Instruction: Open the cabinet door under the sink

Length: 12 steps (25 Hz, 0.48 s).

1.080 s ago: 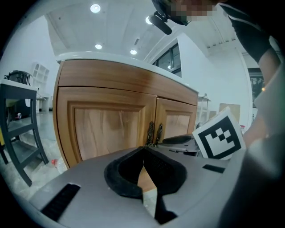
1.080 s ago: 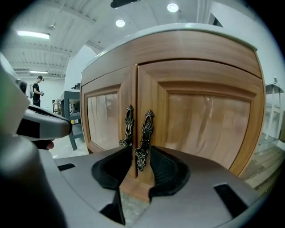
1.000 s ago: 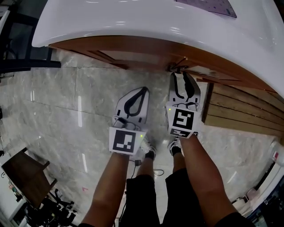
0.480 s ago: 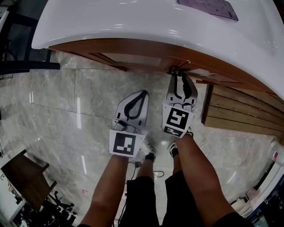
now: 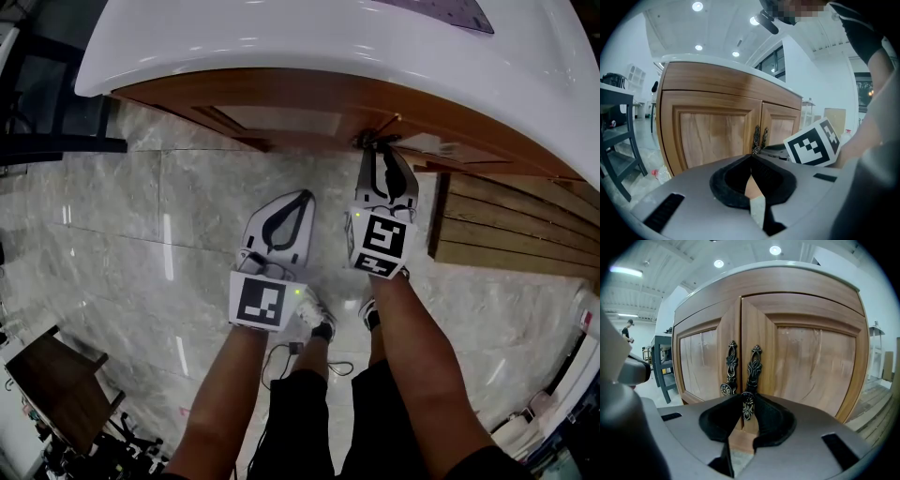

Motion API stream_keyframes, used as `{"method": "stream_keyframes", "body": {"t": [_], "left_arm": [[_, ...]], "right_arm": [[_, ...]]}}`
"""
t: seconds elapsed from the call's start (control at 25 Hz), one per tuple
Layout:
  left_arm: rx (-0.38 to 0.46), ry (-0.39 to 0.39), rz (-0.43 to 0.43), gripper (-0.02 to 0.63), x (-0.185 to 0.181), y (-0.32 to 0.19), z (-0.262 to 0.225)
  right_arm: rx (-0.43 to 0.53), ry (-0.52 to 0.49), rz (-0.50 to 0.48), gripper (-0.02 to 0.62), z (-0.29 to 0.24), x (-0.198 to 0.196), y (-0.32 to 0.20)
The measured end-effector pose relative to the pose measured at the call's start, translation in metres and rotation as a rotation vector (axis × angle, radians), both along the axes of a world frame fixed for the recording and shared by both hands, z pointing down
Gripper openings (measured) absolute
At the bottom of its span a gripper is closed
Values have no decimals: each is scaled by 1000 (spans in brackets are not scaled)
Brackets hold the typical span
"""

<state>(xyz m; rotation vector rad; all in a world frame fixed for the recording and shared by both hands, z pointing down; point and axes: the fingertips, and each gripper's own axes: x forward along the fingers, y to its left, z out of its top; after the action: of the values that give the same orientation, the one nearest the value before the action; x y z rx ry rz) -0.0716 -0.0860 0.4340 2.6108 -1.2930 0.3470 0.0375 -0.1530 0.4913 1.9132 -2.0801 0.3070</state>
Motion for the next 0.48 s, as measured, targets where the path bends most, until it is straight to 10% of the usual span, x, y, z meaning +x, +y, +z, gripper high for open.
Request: {"method": "stream_keyframes", "body": {"t": [0.48], "left_arm": [[22,-11,20,21,-7,33,4]], "right_arm": [[-9,-15,-66,94,3,2,36]]}}
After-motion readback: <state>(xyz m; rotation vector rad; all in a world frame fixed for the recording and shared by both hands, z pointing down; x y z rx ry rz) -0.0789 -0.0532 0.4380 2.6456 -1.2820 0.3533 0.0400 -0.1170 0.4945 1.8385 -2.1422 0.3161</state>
